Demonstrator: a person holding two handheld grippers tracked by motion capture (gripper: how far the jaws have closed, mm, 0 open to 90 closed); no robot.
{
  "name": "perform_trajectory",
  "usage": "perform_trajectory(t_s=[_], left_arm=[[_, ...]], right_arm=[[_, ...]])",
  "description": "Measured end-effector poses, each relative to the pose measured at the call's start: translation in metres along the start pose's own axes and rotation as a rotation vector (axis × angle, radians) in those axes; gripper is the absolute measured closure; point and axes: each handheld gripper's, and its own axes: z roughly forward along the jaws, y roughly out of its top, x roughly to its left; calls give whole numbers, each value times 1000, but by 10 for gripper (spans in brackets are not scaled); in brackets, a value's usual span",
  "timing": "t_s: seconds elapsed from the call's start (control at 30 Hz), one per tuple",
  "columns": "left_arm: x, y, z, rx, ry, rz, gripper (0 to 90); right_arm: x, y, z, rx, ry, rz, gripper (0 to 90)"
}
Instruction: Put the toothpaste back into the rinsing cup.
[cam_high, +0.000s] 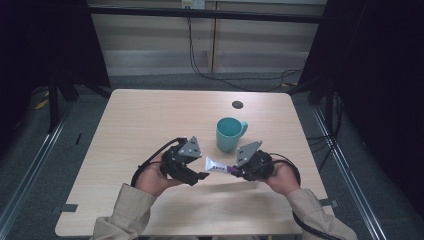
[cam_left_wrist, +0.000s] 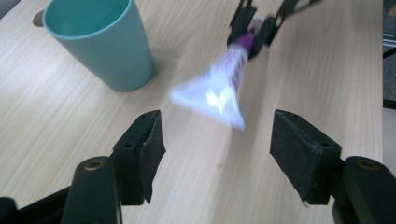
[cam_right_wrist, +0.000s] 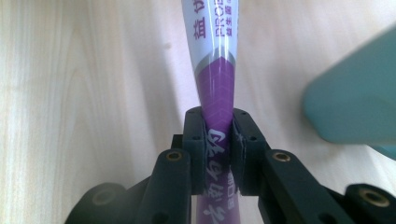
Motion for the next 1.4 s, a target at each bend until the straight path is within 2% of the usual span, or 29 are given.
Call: perform_trajectory(t_s=[0.03, 0.1, 0.17, 0.23, 0.27, 0.3, 0.47, 0.5, 0.53, 0.67, 0.8, 0.83, 0.87, 0.97, 1.03, 1.13, 1.4], left_arm=[[1, -2, -1, 11, 5, -1, 343], [2, -12, 4, 26, 6, -20, 322], [3, -18, 8, 30, 10, -35, 315], [3, -25, 13, 13, 6, -64, 306], [3, -25, 13, 13, 6, -64, 302], [4, -31, 18, 5, 2, -96, 299], [4, -45, 27, -10, 7, -137, 291], [4, -45, 27, -10, 7, -137, 290], [4, -47, 29, -21, 6, -149, 288], [3, -59, 40, -14, 5, -182, 275], [4, -64, 46, -15, 4, -204, 252], [5, -66, 47, -13, 7, -211, 248], [6, -70, 49, -20, 14, -232, 247], [7, -73, 50, -20, 15, -244, 247], [7, -76, 52, -14, 24, -243, 241], [9, -83, 54, -20, 46, -265, 235], [10, -90, 53, -26, 75, -269, 224]], right_arm=[[0, 0, 0, 0, 0, 0, 783], [-8, -5, -10, -63, -13, 51, 783], [-11, -7, -15, -96, -20, 81, 782], [-15, -8, -19, -124, -34, 110, 782], [-15, -8, -19, -124, -34, 110, 782], [-18, -11, -21, -160, -39, 151, 782], [-23, -15, -26, -234, -41, 220, 782], [-23, -15, -26, -234, -41, 220, 782], [-24, -15, -27, -264, -39, 244, 782], [-27, -15, -30, -307, -41, 275, 782], [-29, -14, -32, -326, -49, 290, 781], [-30, -15, -33, -342, -50, 306, 781], [-32, -15, -34, -354, -52, 315, 781], [-34, -15, -36, -380, -56, 331, 781], [-36, -15, -38, -398, -66, 346, 782], [-39, -15, -42, -439, -86, 370, 782], [-44, -14, -45, -475, -107, 404, 781]])
